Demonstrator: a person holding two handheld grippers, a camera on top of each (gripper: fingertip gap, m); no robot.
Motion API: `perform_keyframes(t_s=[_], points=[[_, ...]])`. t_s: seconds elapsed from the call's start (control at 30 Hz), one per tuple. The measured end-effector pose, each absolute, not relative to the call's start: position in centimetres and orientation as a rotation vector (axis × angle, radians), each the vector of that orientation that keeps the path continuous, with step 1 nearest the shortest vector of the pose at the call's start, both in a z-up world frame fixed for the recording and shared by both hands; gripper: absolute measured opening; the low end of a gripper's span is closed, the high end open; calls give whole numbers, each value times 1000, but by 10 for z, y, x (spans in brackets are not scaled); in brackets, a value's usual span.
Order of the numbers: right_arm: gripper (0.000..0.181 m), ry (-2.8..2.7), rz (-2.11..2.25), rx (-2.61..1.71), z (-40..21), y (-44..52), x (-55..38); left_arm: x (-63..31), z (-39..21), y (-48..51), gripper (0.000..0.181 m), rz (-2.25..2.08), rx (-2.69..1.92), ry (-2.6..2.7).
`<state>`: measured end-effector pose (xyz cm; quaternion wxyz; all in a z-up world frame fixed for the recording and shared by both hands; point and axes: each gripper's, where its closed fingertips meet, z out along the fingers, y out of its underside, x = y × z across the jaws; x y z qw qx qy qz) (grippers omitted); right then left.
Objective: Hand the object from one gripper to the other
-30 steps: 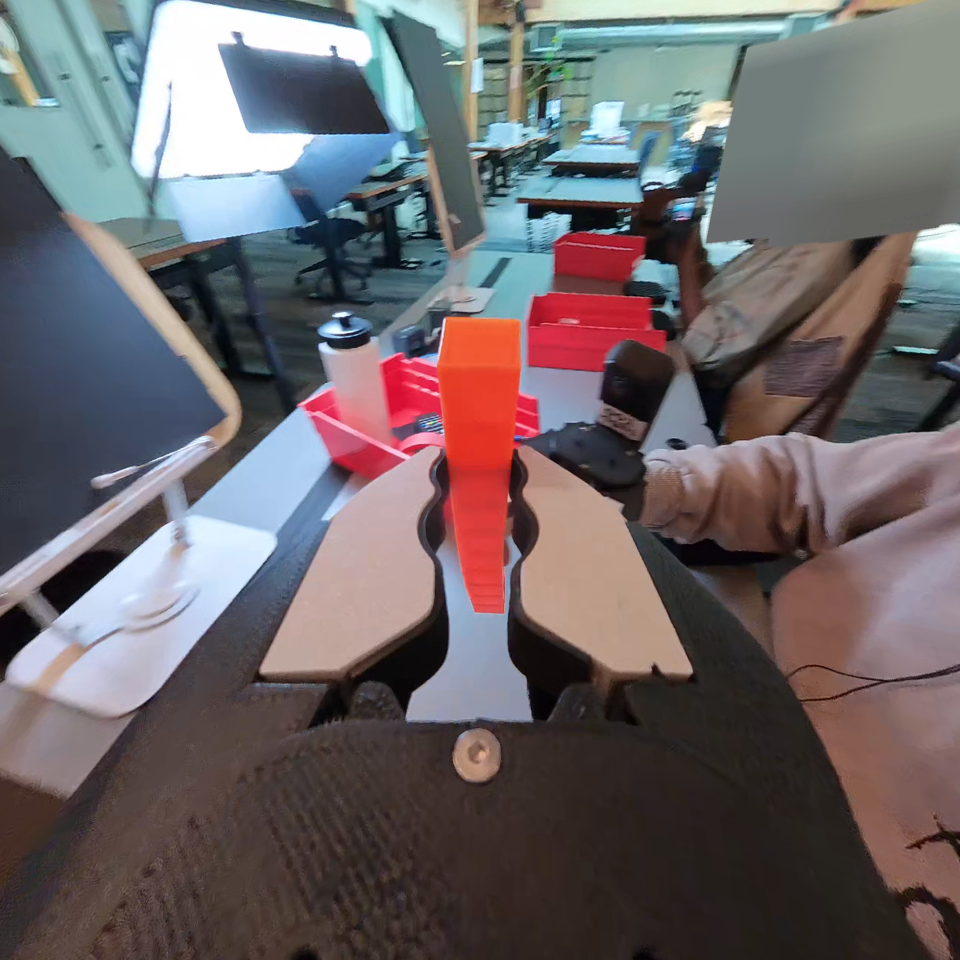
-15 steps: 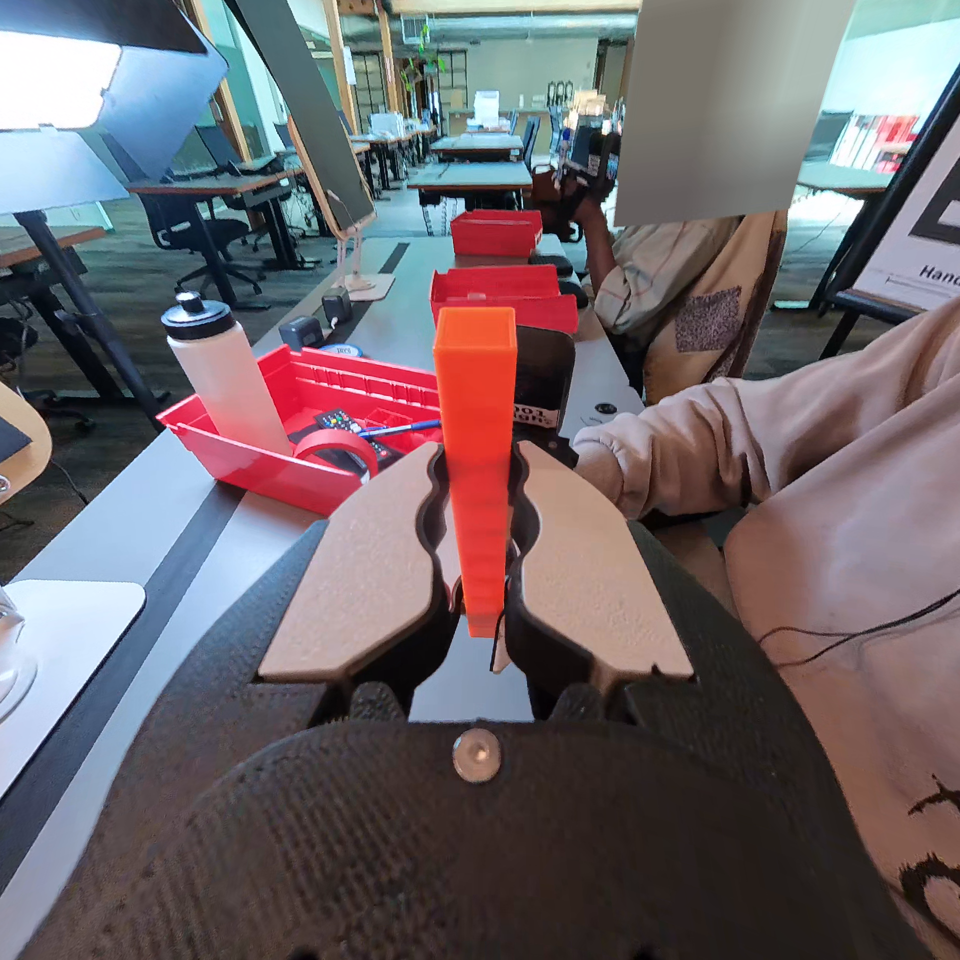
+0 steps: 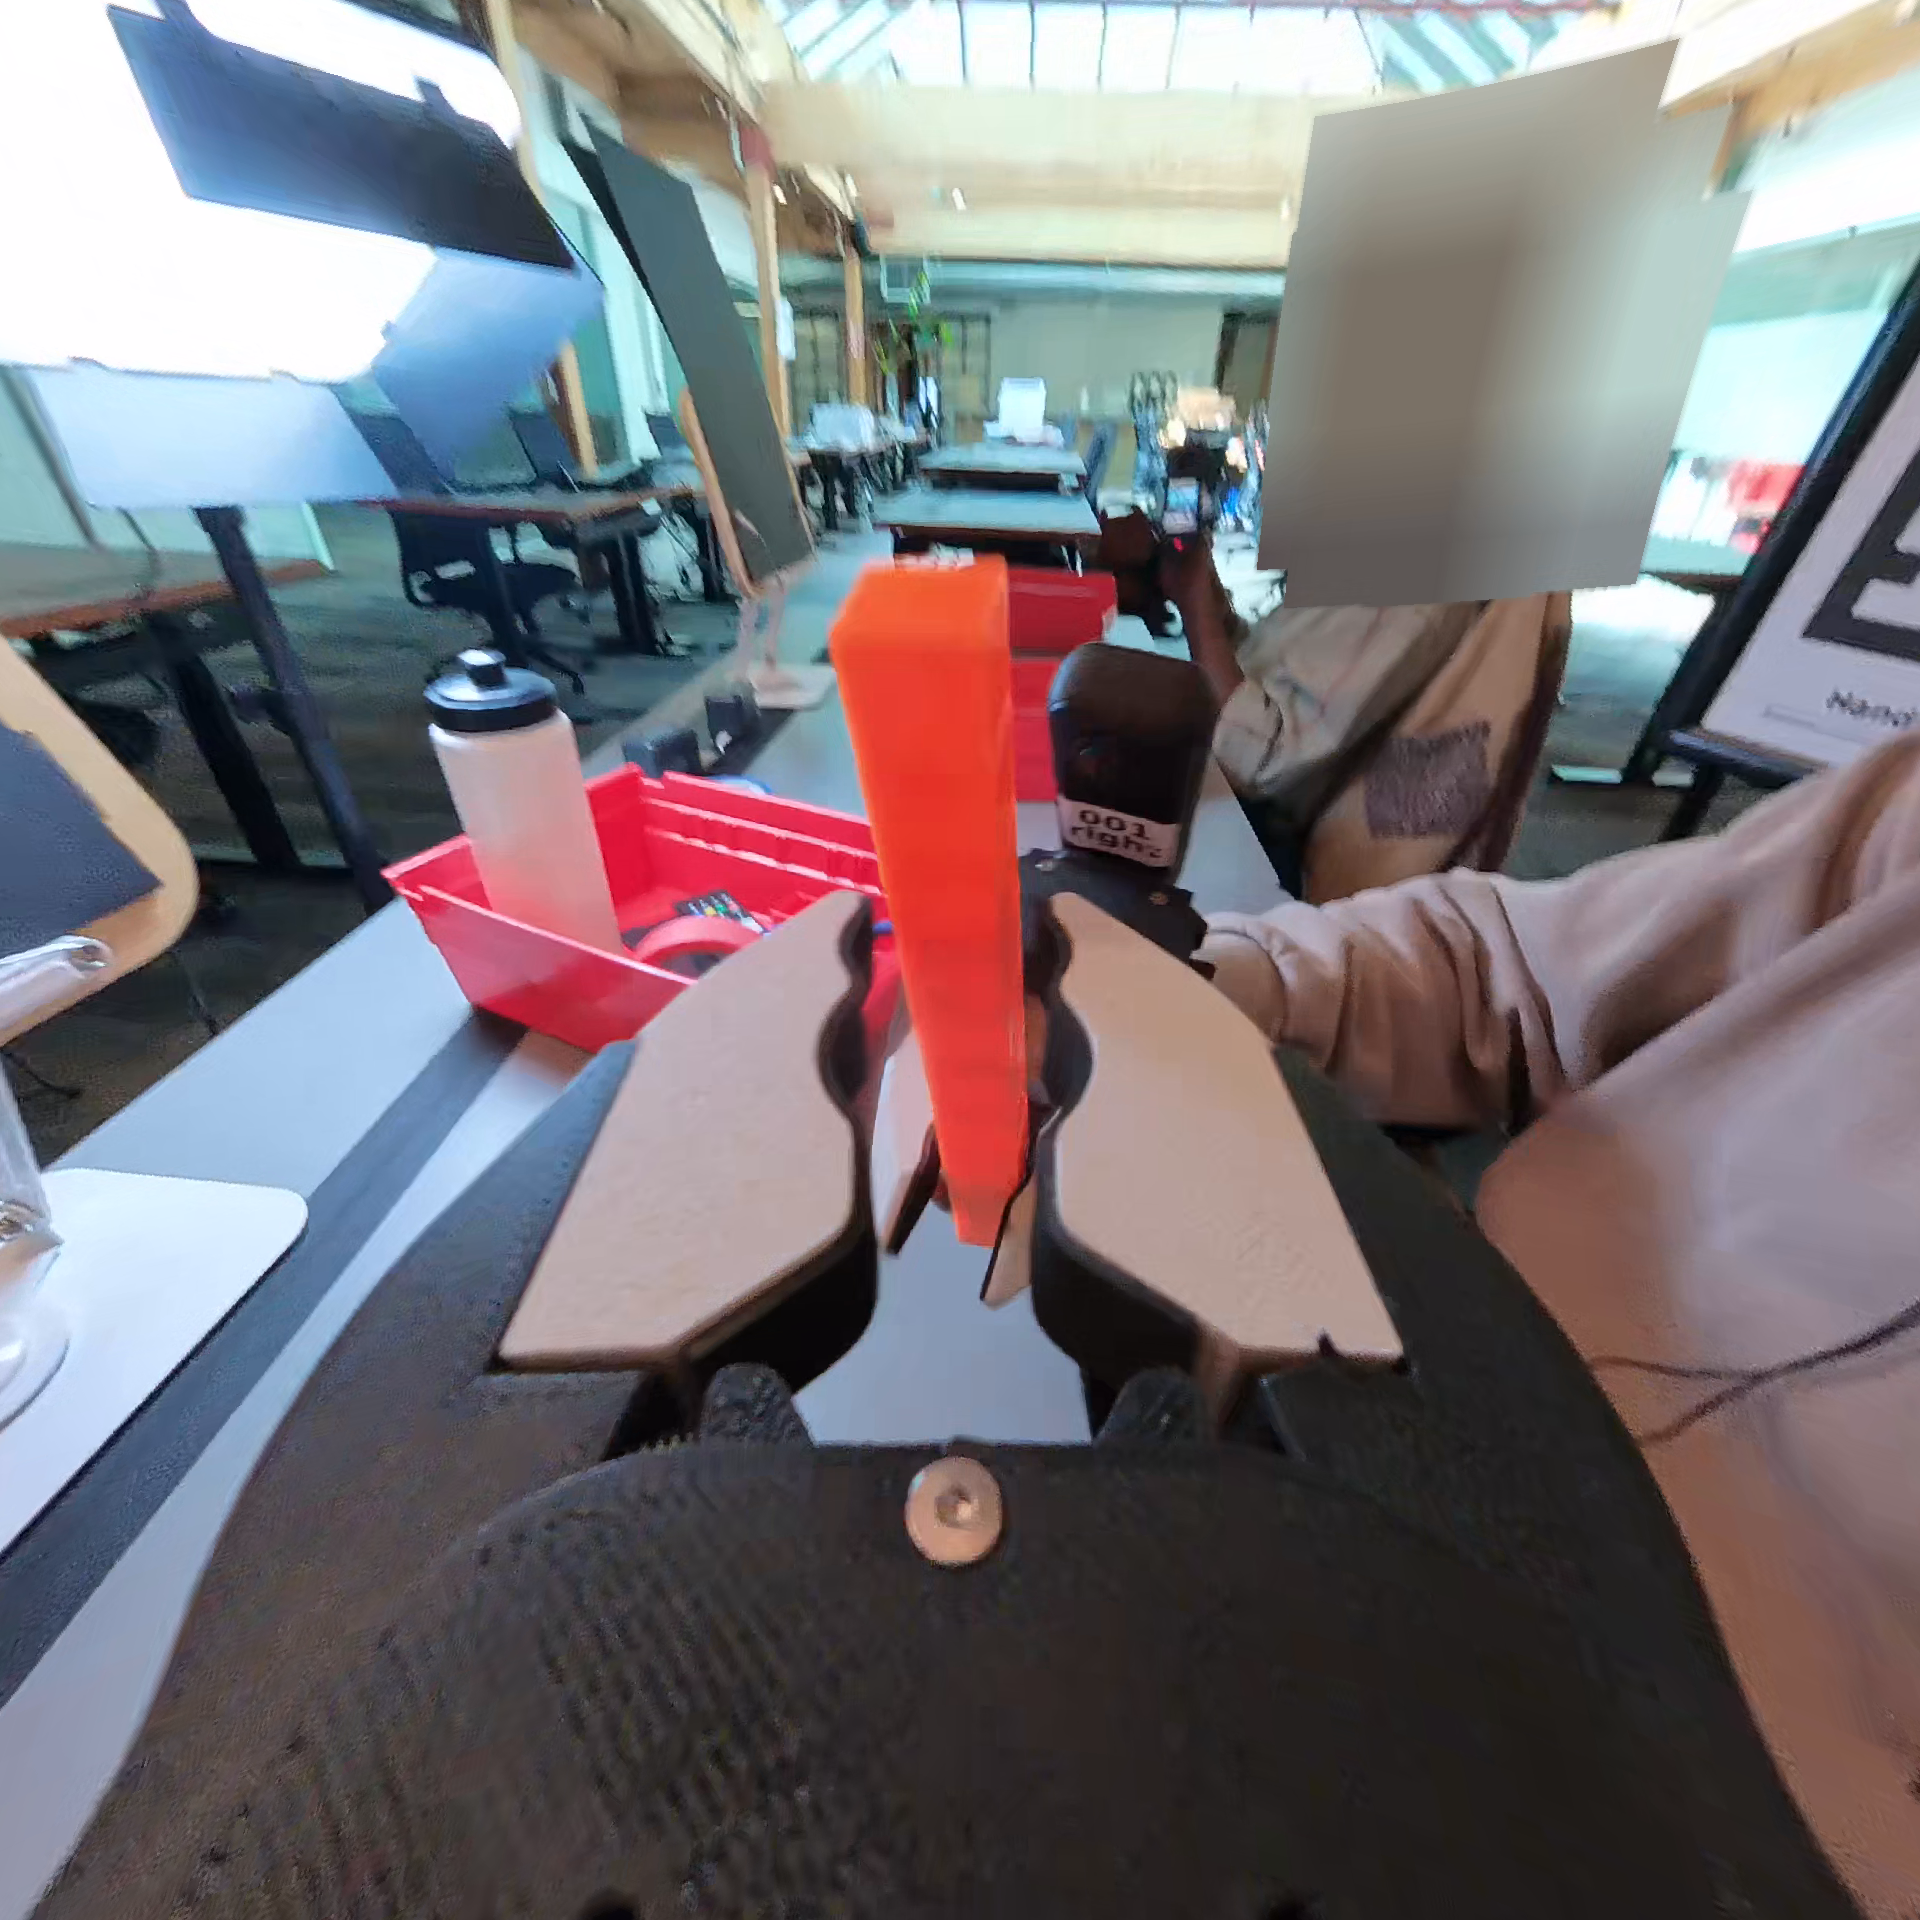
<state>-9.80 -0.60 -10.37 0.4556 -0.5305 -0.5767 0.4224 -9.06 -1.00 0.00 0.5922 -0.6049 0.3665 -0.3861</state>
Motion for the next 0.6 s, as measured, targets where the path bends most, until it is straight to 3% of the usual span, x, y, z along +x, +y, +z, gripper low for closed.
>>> perform_keyframes(t_s=[0.03,0.1,0.4,0.5,0.57,0.6], points=[[24,-1373,1037,-1319,-93,2,-93,-94,2,-7,43,-900,-1397,818],[24,-1269,958,-1324,-80,24,-81,-93,0,-1,48,-895,-1408,777],[25,-1167,573,-1114,-75,45,-71,-41,-32,12,47,-735,-1388,823],[25,-1223,627,-1114,-88,32,-85,-34,-40,9,30,-531,-1349,928],[26,-1237,658,-1146,-91,33,-87,-37,-43,10,29,-365,-1329,1003],[35,-1239,685,-1170,-91,35,-85,-43,-41,14,30,-259,-1314,1002]])
